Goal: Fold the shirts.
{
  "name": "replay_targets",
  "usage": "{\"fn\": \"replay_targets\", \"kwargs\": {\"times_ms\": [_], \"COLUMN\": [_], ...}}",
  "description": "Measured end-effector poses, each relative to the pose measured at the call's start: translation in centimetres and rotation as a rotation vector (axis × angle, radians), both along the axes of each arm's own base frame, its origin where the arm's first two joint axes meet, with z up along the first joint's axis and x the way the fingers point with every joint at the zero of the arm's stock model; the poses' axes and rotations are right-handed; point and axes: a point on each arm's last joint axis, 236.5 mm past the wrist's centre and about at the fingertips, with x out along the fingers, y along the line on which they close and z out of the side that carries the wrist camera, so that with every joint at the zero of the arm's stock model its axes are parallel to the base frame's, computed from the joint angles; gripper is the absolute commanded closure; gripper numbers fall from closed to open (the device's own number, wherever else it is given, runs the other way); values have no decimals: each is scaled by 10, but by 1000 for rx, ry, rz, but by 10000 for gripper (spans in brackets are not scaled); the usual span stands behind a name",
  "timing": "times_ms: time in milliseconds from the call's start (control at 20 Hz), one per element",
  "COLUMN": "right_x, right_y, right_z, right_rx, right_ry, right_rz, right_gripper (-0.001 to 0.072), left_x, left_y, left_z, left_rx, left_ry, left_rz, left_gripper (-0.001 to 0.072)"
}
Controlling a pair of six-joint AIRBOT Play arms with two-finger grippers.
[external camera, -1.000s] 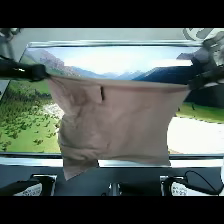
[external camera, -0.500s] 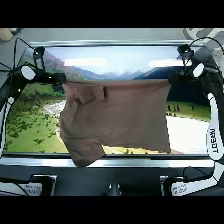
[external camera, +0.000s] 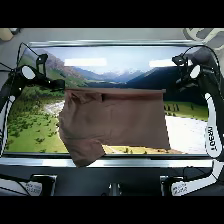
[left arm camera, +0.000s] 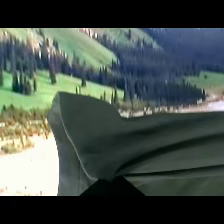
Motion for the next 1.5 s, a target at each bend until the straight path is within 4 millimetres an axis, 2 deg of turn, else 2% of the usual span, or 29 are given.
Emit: {"fn": "replay_targets", "kwargs": {"times_ms": [250, 300, 350, 400, 450, 550, 600, 700, 800, 950, 1050, 1150, 1350, 1450, 1500], "right_x": [-73, -86, -95, -100, -106, -112, -117, -130, -153, -193, -215, -232, -248, -255, -260], "right_y": [12, 14, 16, 18, 19, 17, 13, -7, -26, -36, -35, -30, -26, -22, -20], "right_z": [-38, -46, -51, -54, -52, -38, -28, -11, -2, -9, -22, -33, -43, -48, -51], "right_rx": [37, 46, 57, 62, 65, 71, 78, 84, 115, 157, 172, 187, 201, 214, 223], "right_ry": [312, 365, 405, 430, 454, 464, 464, 476, 501, 539, 560, 588, 610, 630, 644], "right_rz": [57, 64, 70, 77, 87, 106, 101, 63, 5, -56, -69, -64, -60, -58, -58], "right_gripper": [693, 596, 366, 162, 141, 144, 177, 184, 184, 184, 184, 183, 161, 135, 97], "left_x": [-76, -86, -94, -101, -105, -114, -120, -134, -160, -221, -261, -288, -315, -316, -316], "left_y": [-3, -3, -3, -3, -2, 1, 4, 12, 19, 20, 9, -8, -31, -37, -40], "left_z": [-34, -42, -47, -51, -53, -47, -41, -27, -22, -42, -59, -75, -99, -105, -107], "left_rx": [9, 9, 8, 7, 4, -2, -6, -11, -17, -32, -77, -152, -257, -291, -300], "left_ry": [305, 349, 384, 419, 442, 479, 493, 500, 517, 573, 598, 597, 602, 587, 577], "left_rz": [-75, -81, -84, -76, -63, -51, -47, -31, -11, 12, 21, 38, 83, 104, 108], "left_gripper": [685, 606, 286, 59, 81, 90, 91, 93, 93, 93, 93, 93, 96, 96, 96]}}
